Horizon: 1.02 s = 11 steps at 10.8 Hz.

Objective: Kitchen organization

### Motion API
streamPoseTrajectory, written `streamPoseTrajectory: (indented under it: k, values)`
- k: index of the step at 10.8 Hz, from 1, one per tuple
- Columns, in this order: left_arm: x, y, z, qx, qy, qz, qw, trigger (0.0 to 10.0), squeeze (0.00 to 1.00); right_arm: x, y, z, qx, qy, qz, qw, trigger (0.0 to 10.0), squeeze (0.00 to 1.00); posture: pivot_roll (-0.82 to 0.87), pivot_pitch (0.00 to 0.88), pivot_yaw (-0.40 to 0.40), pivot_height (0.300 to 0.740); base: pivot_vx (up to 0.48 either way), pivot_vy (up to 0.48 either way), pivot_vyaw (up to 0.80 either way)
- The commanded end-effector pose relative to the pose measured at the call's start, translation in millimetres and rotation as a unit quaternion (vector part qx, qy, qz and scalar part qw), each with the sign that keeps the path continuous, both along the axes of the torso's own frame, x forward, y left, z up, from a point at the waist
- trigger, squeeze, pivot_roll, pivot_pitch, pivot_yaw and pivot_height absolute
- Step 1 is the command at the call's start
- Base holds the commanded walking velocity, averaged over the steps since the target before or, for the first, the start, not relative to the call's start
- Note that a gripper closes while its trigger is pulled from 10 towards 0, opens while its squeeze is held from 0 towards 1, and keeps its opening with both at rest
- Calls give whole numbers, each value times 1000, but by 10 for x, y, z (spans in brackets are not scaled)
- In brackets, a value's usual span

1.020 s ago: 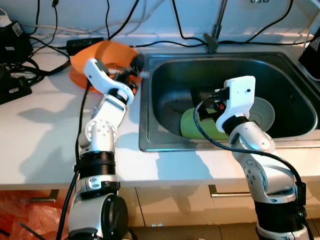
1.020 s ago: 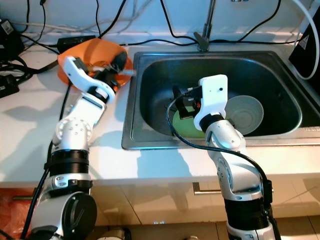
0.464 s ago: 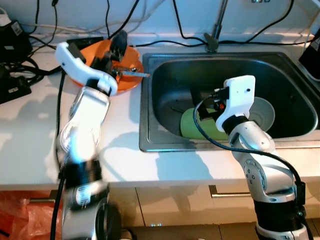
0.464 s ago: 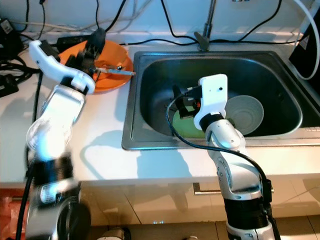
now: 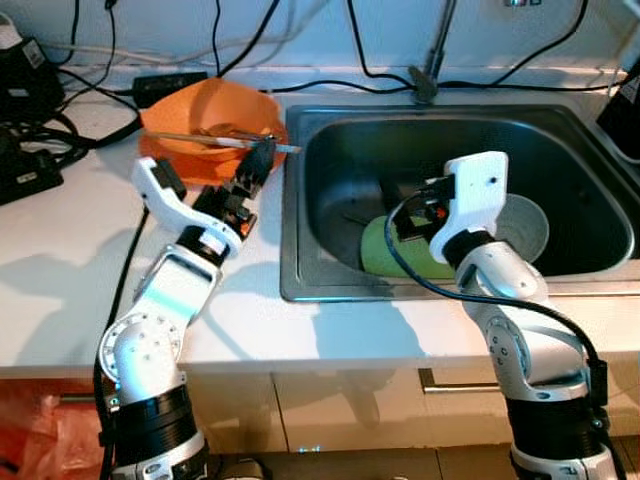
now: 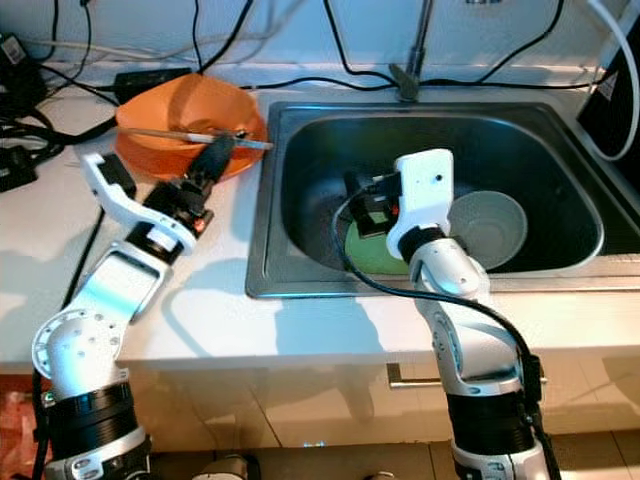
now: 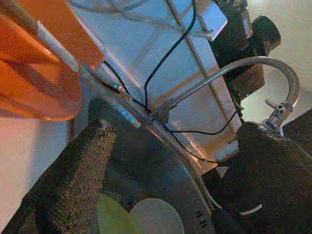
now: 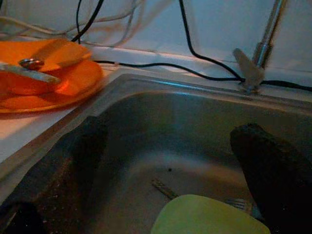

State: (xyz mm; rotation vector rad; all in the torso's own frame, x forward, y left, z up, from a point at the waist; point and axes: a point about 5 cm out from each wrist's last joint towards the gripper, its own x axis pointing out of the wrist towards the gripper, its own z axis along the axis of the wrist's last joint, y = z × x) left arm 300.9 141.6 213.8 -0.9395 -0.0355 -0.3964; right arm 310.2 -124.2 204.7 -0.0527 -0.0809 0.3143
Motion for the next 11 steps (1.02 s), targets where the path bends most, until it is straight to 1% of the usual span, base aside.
streamPoseTrajectory:
  k: [1,2,3,4,5,6,8,9,10,11]
  values:
    - [19,32,-98,3,24,14,1000,10000,0,-22,73,8,-12,9,41,999,10000,0,50,93,4,740,0,0,0]
    - [113,66,-198,-18,52,32,998,10000,0,-165,157,-47,-41,35,123,991,10000,0,30,94,4,740,0,0,0]
    - [149,63,-207,-22,55,31,998,10000,0,-206,160,-75,-47,44,137,988,10000,0,30,94,4,740,0,0,0]
    - [195,84,-215,-32,64,36,997,10000,0,-267,178,-100,-47,57,164,984,10000,0,21,95,3,740,0,0,0]
    - [238,94,-221,-32,66,38,997,10000,0,-328,189,-118,-53,65,189,978,10000,0,10,98,5,740,0,0,0]
    - [317,89,-222,-28,65,37,997,10000,0,-375,167,-134,-62,75,204,974,10000,0,1,102,6,740,0,0,0]
    - [410,32,-176,-36,52,29,998,10000,0,-379,122,-117,-66,79,197,975,10000,0,-11,106,8,740,0,0,0]
    - [484,-18,-172,-44,51,23,997,10000,0,-386,128,-102,-67,77,197,975,10000,0,-17,108,10,740,0,0,0]
    - [503,-25,-178,-46,52,22,997,10000,0,-393,135,-98,-66,77,197,975,10000,0,-24,109,13,740,0,0,0]
    - [547,-65,-169,-52,51,18,997,10000,0,-404,148,-92,-64,76,197,975,10000,0,-32,111,17,740,0,0,0]
